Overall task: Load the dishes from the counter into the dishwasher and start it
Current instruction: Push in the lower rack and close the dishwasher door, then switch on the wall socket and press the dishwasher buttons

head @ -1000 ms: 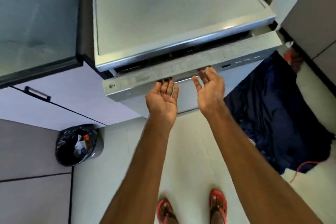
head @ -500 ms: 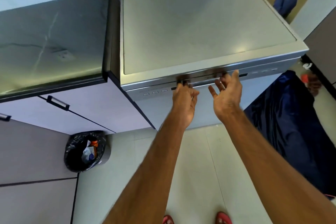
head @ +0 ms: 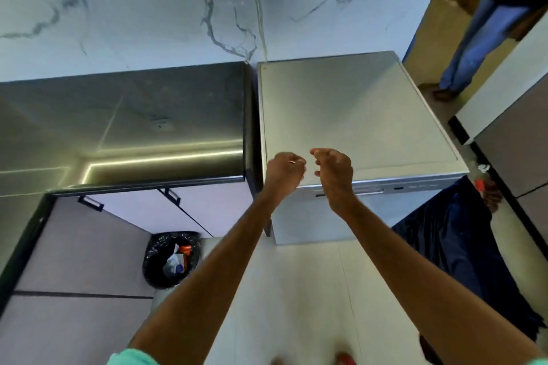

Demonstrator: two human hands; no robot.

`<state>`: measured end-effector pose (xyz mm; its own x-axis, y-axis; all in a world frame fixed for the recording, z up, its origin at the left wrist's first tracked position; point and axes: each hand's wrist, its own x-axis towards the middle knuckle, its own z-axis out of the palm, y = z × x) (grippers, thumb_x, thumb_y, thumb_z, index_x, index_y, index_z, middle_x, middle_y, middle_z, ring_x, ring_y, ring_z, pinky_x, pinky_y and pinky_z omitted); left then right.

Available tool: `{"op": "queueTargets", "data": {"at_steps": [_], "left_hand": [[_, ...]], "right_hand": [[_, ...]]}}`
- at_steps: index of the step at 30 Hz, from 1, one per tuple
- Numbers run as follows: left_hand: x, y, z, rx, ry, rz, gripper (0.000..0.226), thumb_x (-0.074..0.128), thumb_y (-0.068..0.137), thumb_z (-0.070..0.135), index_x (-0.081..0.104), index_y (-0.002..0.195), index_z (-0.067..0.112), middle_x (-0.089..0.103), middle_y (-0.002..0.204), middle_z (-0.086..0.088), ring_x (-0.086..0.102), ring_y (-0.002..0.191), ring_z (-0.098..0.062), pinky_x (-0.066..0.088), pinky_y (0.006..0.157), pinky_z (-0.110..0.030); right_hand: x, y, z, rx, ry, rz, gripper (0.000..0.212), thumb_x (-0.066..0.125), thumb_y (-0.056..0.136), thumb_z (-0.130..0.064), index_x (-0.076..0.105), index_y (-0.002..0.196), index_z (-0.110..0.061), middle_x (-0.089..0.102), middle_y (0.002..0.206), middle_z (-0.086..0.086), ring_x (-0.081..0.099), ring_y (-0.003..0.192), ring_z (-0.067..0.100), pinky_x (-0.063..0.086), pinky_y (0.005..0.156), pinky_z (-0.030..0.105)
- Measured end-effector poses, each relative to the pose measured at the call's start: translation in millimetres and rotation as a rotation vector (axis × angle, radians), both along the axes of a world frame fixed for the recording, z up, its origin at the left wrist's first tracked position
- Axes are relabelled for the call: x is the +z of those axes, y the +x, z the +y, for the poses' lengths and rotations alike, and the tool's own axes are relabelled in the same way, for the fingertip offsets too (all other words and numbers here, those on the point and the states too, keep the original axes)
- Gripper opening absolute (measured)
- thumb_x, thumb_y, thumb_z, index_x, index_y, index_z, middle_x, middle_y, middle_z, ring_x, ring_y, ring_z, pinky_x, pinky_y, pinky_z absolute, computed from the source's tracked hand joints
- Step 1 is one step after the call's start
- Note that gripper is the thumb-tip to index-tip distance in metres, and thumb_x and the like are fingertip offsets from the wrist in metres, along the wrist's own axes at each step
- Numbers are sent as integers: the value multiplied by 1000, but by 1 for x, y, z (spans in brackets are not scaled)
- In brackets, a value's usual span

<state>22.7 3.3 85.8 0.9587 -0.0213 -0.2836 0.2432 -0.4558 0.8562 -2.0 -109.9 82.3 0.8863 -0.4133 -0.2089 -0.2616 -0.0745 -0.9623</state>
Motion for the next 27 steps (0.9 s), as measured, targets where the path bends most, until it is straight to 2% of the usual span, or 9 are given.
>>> {"op": "queueTargets", "data": {"at_steps": [5,9,14,16,17,20,22,24,27], "left_hand": [[61,59,31,-50,259,-241,23,54,94,15,76,94,6,76,90,-8,69,74,-18,59,68,-32],[97,108,47,-71,383,-336,24,53,92,12,67,99,-6,72,100,-19,70,90,-31,56,76,-38],[140,191,64,-79,509,-420,14,54,87,6,57,100,9,62,98,-6,63,92,-23,51,73,-31],[144,229,68,-92,583,-439,43,61,86,11,50,127,4,53,132,-15,50,127,-30,51,99,-40],[145,248,68,-103,657,-419,66,66,85,15,37,142,0,37,151,-21,33,143,-34,42,112,-45],[155,307,69,-148,890,-396,113,76,83,30,-3,155,-7,-11,164,-28,-10,153,-41,11,126,-50],[164,348,68,-140,995,-403,132,81,78,43,-16,153,-7,-26,160,-29,-22,149,-43,3,125,-52],[172,385,69,-135,1079,-379,137,80,76,50,-19,152,-8,-30,157,-30,-25,148,-45,3,124,-56],[185,427,74,-141,1189,-342,121,74,81,50,-2,153,-12,-31,156,-31,-24,148,-46,2,123,-58]], "right_hand": [[48,72,11,259,-196,17,26,67,87,-32,81,89,-10,77,90,9,71,86,25,59,85,49],[70,145,9,397,-438,-17,38,67,90,-29,70,77,7,69,77,27,59,59,23,51,63,31],[117,257,10,506,-700,-97,30,63,85,-20,62,60,-3,61,60,8,59,58,18,49,62,35],[134,292,9,541,-769,-176,19,67,85,-17,73,94,-2,73,96,14,69,91,25,54,84,34],[142,309,9,570,-822,-187,39,69,86,-19,66,120,1,67,124,20,63,116,30,51,98,37],[157,362,7,650,-1054,-214,77,71,89,-26,32,149,2,15,165,21,23,151,34,37,114,44],[159,398,4,646,-1203,-288,78,73,87,-30,33,147,0,-3,168,17,13,154,34,37,114,44],[158,431,2,653,-1294,-346,60,74,84,-32,50,130,-2,-10,168,14,12,154,34,40,112,46],[150,467,1,721,-1337,-322,34,72,84,-37,60,99,-9,-17,167,10,4,156,30,37,114,49]]}}
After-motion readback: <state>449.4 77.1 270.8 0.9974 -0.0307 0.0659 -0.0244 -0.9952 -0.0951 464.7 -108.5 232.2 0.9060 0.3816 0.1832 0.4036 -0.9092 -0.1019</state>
